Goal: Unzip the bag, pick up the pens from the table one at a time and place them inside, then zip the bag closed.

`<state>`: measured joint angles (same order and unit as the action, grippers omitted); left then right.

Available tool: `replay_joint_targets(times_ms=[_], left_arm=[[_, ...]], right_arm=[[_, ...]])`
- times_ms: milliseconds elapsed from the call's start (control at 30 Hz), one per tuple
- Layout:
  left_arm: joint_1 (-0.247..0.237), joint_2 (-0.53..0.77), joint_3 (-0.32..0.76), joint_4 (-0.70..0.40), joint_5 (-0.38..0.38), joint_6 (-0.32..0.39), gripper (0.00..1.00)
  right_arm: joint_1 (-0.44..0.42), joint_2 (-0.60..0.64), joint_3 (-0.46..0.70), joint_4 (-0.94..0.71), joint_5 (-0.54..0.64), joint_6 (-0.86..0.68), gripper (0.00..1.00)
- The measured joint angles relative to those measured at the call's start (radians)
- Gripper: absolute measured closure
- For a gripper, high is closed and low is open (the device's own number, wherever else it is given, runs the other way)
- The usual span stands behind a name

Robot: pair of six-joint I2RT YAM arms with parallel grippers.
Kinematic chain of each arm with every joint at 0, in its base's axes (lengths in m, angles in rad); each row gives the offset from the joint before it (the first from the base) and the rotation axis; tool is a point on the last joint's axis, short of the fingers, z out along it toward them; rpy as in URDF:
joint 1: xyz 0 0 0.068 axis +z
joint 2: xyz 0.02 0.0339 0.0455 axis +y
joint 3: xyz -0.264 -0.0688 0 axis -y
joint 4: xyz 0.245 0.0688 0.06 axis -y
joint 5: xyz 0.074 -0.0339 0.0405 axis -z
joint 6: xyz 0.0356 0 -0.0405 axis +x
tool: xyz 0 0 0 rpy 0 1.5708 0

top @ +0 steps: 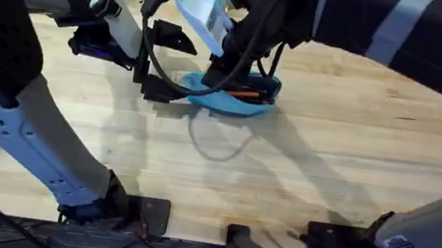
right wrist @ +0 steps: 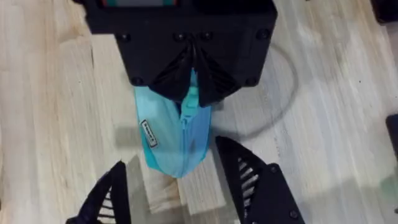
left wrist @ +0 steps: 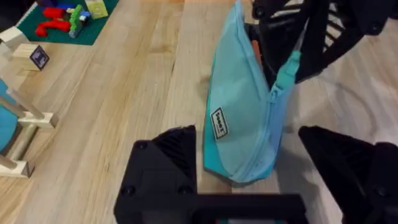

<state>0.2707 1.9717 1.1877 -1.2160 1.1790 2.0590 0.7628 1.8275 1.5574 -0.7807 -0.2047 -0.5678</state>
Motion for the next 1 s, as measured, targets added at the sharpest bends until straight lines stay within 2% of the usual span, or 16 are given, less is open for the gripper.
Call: replay_joint_targets(times_ms=[167,200,400,500,600,1000], left_arm=[[0.000,0.000,0.000,0.000,0.000,0.000,0.004],[0.000,0.000,0.000,-0.002,0.001,0.000,0.058],[0.000,0.000,0.000,-0.003,-0.006,-0.002,0.560],[-0.001,0.000,0.000,-0.005,-0.025,-0.001,0.919],[-0.005,0.000,0.000,-0.006,-0.032,-0.001,0.957],[-0.005,0.000,0.000,-0.006,-0.035,-0.001,0.957]], right_arm=[[0.000,0.000,0.000,0.000,0.000,0.000,0.970],[0.000,0.000,0.000,0.000,0.000,0.000,0.970],[0.000,0.000,0.000,0.000,0.000,0.000,0.970],[0.000,0.000,0.000,0.001,0.002,0.000,0.970],[0.000,0.000,0.000,0.002,0.003,0.000,0.970],[0.000,0.000,0.000,-0.002,0.007,0.000,0.970]])
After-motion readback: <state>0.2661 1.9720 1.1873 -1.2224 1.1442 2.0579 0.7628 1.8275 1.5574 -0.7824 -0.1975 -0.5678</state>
